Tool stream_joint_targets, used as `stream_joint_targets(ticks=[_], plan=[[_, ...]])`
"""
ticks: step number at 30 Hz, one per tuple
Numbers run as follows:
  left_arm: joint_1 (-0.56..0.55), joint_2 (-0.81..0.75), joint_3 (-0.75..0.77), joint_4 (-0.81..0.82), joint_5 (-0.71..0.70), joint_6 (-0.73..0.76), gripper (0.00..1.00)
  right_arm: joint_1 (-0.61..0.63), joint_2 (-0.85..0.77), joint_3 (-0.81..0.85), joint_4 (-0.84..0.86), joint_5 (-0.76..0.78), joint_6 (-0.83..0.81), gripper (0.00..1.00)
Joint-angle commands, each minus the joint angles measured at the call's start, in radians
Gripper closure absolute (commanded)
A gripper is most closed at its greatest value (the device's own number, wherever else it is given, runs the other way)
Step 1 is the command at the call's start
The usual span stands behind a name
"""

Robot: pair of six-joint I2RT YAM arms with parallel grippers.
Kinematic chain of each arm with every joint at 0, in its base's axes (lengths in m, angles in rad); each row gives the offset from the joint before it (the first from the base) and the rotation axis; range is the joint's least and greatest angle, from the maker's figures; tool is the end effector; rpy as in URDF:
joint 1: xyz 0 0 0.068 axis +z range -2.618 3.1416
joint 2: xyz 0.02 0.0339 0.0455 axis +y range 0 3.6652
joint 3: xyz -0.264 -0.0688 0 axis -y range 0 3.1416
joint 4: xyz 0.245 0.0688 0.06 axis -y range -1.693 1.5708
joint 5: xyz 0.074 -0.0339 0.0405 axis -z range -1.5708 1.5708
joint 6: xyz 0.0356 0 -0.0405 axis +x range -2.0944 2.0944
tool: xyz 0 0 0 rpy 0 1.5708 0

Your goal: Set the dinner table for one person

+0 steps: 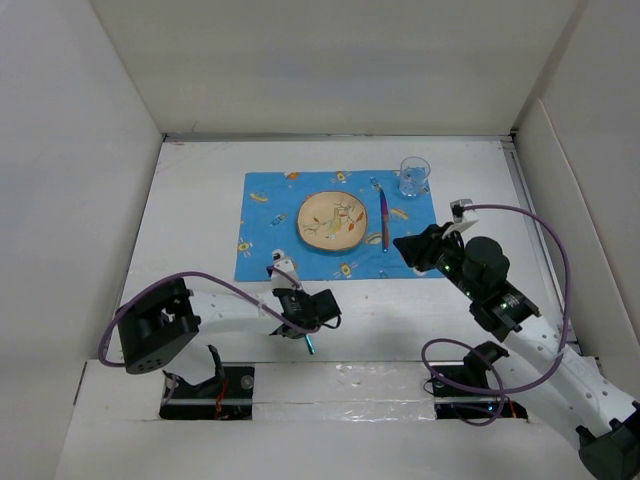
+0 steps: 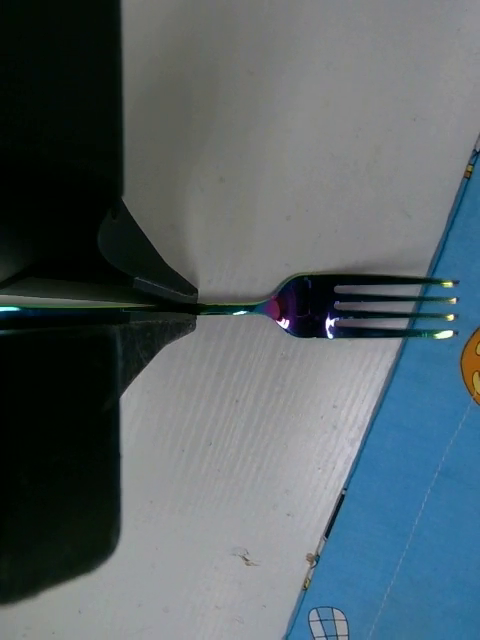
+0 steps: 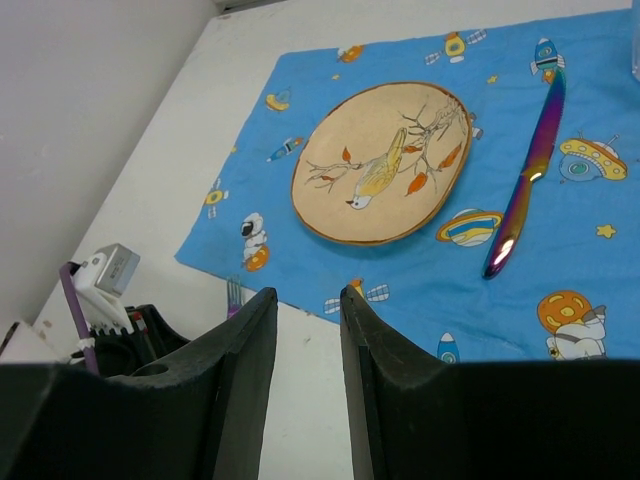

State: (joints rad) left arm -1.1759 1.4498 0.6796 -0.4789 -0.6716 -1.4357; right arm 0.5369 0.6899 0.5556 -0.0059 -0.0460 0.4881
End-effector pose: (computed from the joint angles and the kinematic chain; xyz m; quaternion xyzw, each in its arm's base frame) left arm 0.1120 -0.2111 0.1514 -0.1731 0.9173 -0.0607 0.3535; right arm 0.1501 0.0913 0.2929 -0.0335 0.7541 0.3366 0.5629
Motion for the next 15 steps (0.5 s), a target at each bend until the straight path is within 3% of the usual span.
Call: stream_joint_targets(ticks=[1,4,8,12,14,15], plan=[[0.002,0.030,-0.017,-0.018,-0.016,-0.020,1.00,-0.003,-0.004,-0.002,0.064,0.000,0.001,0.63],[0.002,0.012,-0.006,-0.078,0.003,-0.023,1.00,-0.003,-0.007,-0.005,0.063,0.012,0.001,0.63],[-0.013,-0.136,0.075,-0.228,-0.074,0.004,1.00,-0.003,-0.003,-0.011,0.075,0.012,0.003,0.63],[0.071,-0.232,0.216,-0.222,-0.146,0.338,1.00,-0.003,0.007,-0.013,0.076,0.017,0.007,0.63],[0.197,-0.239,0.247,-0.140,-0.119,0.520,1.00,-0.003,-0.001,-0.017,0.076,0.018,0.006,0.64],[0.247,-0.235,0.271,-0.042,-0.093,0.690,1.00,-0.003,-0.004,-0.020,0.080,0.015,0.010,0.64]])
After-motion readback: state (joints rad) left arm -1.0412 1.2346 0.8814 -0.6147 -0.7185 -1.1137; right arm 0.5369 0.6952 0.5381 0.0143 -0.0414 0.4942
